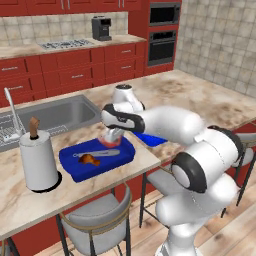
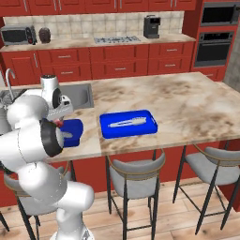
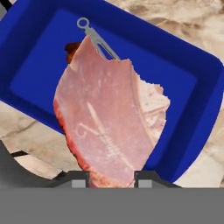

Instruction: Gather the bell pepper and cucumber from the fridge and place them on a tray on the dining counter. Then gather the chicken drumstick and steak from the fridge and place them on the other tray.

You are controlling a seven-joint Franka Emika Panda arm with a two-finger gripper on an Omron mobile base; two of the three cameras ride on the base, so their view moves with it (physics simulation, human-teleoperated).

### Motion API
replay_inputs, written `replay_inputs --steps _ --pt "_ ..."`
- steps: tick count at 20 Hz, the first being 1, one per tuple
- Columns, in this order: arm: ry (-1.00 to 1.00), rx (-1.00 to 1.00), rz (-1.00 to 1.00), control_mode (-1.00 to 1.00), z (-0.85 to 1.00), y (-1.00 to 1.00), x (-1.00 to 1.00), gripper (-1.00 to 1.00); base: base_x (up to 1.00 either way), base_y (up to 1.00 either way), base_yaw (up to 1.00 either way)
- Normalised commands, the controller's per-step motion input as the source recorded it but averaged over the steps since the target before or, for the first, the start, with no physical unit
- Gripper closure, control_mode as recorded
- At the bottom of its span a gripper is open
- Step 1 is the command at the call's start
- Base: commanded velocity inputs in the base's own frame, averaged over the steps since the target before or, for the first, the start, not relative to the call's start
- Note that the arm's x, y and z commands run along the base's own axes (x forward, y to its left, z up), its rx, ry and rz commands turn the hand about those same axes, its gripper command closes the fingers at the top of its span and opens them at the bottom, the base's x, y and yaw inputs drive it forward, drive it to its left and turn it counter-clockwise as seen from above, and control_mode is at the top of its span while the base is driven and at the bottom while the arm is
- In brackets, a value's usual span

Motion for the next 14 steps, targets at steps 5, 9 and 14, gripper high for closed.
replay_inputs --steps 5,9,14 --pt "0.00 0.00 0.00 -1.00 -0.33 0.14 0.57 1.00 0.00 0.00 0.00" --pt "0.00 0.00 0.00 -1.00 -0.30 0.10 0.40 1.00 0.00 0.00 0.00" --pt "0.00 0.00 0.00 -1.00 -0.31 0.09 0.32 1.00 0.00 0.00 0.00"
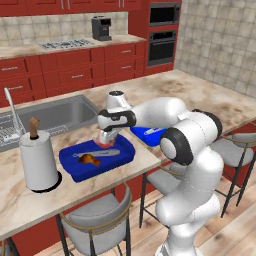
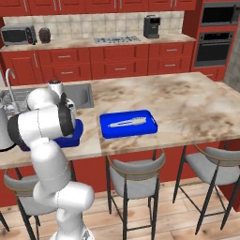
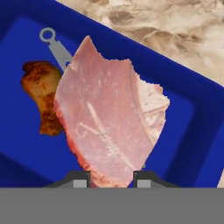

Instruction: Gather the bell pepper and cucumber from the fridge and place them on a tray on the dining counter. Then gather the chicken drumstick and steak from the fridge and place them on the other tray.

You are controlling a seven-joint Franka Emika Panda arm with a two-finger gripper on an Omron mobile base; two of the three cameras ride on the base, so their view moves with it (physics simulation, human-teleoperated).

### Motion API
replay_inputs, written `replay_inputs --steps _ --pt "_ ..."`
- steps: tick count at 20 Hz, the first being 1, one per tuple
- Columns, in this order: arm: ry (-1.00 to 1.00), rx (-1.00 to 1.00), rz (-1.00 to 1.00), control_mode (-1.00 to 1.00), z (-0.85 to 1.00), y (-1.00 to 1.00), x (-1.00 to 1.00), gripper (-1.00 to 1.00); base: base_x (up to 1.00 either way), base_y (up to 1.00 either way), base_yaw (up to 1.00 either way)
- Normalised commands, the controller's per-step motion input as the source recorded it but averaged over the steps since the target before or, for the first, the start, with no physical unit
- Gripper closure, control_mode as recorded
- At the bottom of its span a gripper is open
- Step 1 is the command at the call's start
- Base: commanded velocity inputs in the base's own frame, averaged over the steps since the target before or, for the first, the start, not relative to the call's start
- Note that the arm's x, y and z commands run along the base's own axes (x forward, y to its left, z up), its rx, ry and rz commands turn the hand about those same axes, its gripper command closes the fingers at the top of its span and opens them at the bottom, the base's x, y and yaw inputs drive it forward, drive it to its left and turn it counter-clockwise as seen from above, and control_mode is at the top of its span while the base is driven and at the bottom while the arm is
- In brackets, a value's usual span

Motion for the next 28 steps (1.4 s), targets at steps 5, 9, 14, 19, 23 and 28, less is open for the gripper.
replay_inputs --steps 5,9,14,19,23,28 --pt "0.00 0.00 0.00 -1.00 -0.34 0.11 0.33 1.00 0.00 0.00 0.00" --pt "0.00 0.00 0.00 -1.00 -0.38 0.16 0.40 1.00 0.00 0.00 0.00" --pt "0.00 0.00 0.00 -1.00 -0.35 0.13 0.34 1.00 0.00 0.00 0.00" --pt "-0.02 0.00 0.00 -1.00 -0.12 0.01 -0.04 -1.00 0.00 0.00 0.00" --pt "-0.04 0.00 0.00 -1.00 0.00 0.00 -0.29 -1.00 0.00 0.00 0.00" --pt "-0.06 0.00 0.00 -1.00 0.00 0.00 -0.19 -1.00 0.00 0.00 0.00"
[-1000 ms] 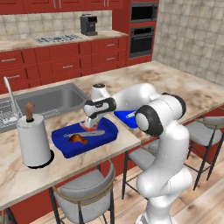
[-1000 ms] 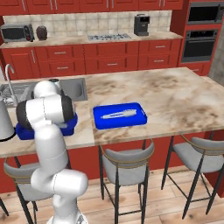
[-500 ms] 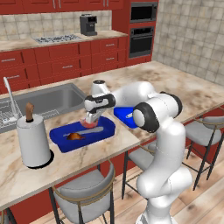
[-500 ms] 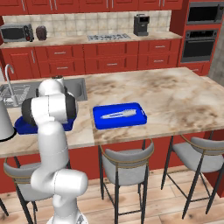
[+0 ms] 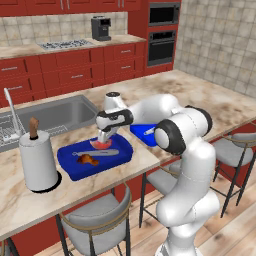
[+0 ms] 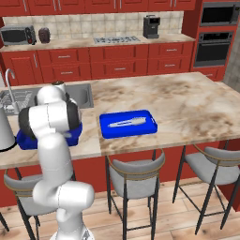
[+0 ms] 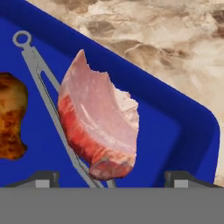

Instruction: Gather the bell pepper and cucumber from the fridge and place them on a tray on the dining counter. Then gather the chicken drumstick and steak from the fridge and place them on the other tray.

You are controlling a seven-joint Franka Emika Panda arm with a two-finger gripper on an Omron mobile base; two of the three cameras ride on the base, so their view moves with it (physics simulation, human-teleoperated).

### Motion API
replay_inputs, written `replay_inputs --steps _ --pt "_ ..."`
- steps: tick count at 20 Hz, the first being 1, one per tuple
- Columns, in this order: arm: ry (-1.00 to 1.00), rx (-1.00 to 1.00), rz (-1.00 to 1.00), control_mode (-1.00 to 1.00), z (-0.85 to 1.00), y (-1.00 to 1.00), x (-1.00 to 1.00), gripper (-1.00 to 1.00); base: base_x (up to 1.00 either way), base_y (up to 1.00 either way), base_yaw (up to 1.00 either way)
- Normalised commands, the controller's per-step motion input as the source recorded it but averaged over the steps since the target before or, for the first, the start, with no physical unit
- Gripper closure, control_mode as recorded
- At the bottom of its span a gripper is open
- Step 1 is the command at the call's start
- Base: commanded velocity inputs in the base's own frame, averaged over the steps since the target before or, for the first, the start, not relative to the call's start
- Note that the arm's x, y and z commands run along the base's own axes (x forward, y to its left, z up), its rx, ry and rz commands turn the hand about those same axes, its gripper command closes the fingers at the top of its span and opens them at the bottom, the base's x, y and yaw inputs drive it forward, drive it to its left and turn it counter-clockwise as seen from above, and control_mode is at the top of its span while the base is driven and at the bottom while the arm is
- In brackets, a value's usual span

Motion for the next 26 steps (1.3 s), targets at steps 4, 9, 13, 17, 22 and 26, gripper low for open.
replay_inputs --steps 4,9,13,17,22,26 --pt "-0.11 0.00 0.00 -1.00 0.25 0.00 -0.15 -1.00 0.00 0.00 0.00" --pt "-0.21 0.00 0.00 -1.00 0.78 -0.02 -0.53 -1.00 0.00 0.00 0.00" --pt "-0.23 0.00 0.00 -1.00 1.00 -0.14 -0.84 -1.00 0.00 0.00 0.00" --pt "-0.19 0.02 0.00 -1.00 0.99 -0.20 -1.00 -1.00 0.00 0.00 0.00" --pt "-0.10 0.08 -0.02 -1.00 0.77 -0.20 -1.00 -1.00 0.00 0.00 0.00" --pt "-0.05 0.18 -0.11 -1.00 0.59 -0.24 -1.00 -1.00 0.00 0.00 0.00"
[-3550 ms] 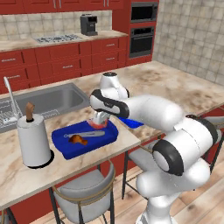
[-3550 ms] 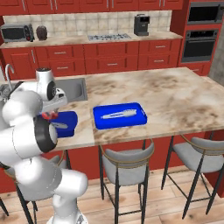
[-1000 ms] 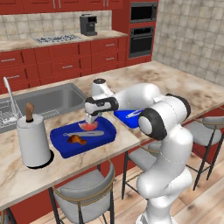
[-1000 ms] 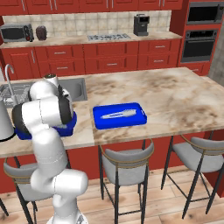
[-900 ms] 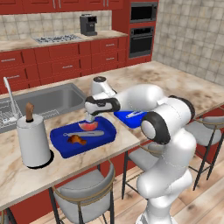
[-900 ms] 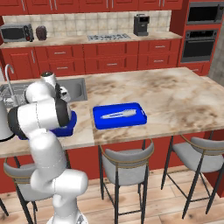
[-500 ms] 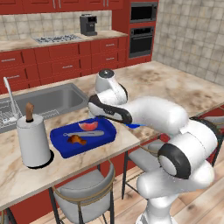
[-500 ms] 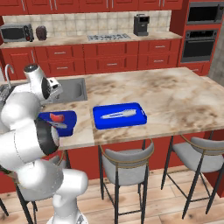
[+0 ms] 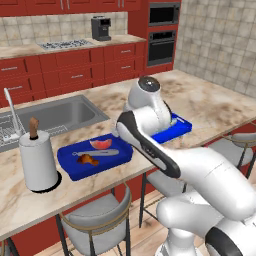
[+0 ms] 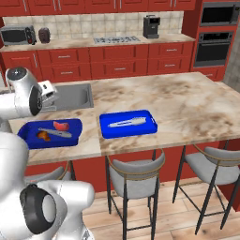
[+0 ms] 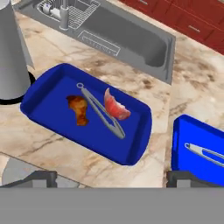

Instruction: Gather the bell pepper and cucumber from the fridge and place them on a tray on the dining counter. Then gather the chicken drumstick and steak from the fridge and place them on the other tray.

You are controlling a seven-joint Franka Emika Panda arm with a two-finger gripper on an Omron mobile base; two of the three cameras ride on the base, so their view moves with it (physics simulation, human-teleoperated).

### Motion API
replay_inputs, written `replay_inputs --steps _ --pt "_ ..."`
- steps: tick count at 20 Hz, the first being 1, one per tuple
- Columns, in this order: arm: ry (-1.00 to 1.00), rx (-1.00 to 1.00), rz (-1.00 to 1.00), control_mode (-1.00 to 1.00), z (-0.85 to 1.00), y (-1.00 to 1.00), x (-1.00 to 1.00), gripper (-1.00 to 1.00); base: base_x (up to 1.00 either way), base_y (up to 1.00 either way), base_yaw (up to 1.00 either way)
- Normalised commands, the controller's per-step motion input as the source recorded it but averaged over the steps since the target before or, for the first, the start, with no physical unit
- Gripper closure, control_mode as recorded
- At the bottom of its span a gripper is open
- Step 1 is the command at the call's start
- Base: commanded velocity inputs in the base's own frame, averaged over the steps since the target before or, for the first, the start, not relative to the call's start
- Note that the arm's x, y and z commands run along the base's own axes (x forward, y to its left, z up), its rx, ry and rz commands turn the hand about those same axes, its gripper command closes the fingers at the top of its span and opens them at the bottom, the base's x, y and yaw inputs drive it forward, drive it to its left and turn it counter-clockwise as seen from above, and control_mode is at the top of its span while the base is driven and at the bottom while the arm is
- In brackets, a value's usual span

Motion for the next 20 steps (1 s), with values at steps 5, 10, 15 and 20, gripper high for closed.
replay_inputs --steps 5,10,15,20 --pt "-0.08 0.19 -0.12 -1.00 0.45 -0.25 -1.00 -1.00 0.00 0.00 0.00" --pt "-0.07 0.14 -0.12 -1.00 0.32 -0.18 -1.00 -1.00 0.00 0.00 0.00" --pt "-0.02 0.12 -0.11 -1.00 0.40 -0.18 -1.00 -1.00 0.00 0.00 0.00" --pt "0.00 0.11 -0.10 -1.00 0.55 -0.23 -1.00 -1.00 0.00 0.00 0.00"
